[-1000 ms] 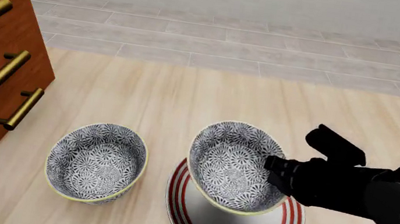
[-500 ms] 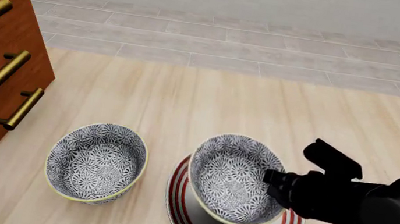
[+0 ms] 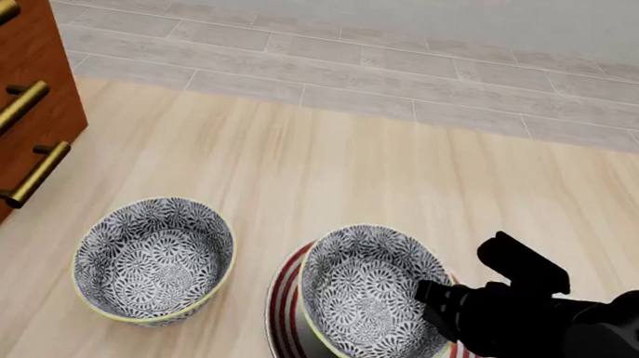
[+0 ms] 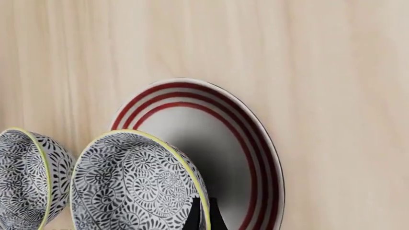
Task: Pick up the bowl and put it in the front on the plate.
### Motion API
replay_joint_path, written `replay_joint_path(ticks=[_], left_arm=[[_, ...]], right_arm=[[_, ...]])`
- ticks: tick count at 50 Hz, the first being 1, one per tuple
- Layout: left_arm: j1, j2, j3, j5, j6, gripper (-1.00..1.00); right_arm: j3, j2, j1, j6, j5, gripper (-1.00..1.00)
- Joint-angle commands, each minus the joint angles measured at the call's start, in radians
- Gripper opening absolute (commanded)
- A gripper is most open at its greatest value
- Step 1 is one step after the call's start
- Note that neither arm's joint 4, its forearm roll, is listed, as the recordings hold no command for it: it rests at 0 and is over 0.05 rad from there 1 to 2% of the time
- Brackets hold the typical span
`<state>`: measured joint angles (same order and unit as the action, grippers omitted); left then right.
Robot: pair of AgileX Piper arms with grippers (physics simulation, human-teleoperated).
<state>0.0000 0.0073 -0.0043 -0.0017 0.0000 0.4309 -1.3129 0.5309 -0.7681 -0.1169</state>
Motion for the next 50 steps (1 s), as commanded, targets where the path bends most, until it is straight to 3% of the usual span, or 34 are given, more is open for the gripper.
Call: replay_joint_path(ticks=[1,2,31,50], left_arm=[[0.0,0.0,0.0,0.0,0.0,1.0],[0.0,0.0,0.0,0.0,0.0,1.0],[0.0,0.0,0.0,0.0,0.0,1.0],[0.0,0.0,0.0,0.0,0.0,1.0]], right_arm=[[0.01,-0.014,0.004,-0.002,0.011,-1.0],[0.009,-0.012,0.003,-0.001,0.009,1.0],[0.048,0.035,-0.012,0.026,-0.059,1.0],[0.172,0.076,-0.068,0.112,-0.195,1.0]])
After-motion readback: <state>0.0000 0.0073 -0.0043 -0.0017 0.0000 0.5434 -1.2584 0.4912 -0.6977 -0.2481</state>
